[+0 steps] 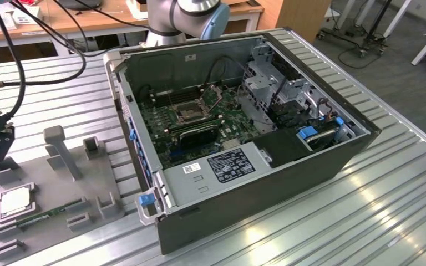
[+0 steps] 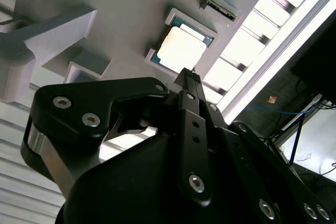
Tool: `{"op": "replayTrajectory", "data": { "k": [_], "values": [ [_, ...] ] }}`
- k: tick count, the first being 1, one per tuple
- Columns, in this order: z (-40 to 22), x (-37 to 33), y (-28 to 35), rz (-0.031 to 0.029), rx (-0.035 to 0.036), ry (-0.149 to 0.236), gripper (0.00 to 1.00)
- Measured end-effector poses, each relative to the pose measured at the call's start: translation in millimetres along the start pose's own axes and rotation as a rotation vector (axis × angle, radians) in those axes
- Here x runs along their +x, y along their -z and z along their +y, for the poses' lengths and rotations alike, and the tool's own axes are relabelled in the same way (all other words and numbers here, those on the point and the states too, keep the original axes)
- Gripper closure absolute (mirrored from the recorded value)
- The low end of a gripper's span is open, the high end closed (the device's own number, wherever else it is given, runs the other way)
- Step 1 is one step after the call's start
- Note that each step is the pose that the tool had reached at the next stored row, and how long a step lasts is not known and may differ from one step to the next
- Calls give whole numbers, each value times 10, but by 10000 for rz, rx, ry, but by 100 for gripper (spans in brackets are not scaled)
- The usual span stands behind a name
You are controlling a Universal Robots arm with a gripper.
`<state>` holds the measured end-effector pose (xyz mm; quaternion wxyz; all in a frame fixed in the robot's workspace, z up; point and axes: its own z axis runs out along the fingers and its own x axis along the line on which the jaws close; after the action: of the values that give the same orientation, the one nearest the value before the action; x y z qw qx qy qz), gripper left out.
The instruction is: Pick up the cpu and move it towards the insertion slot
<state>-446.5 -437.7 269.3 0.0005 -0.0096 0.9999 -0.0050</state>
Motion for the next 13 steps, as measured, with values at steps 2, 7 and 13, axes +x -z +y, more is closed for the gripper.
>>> {"op": "replayTrajectory", "data": {
  "k": [2,7,13],
  "values": [
    [0,11,-9,-1,0,-1,89],
    [1,34,-42,-7,1,-1,89],
    [2,49,-96,-42,1,-1,89]
  ]
}}
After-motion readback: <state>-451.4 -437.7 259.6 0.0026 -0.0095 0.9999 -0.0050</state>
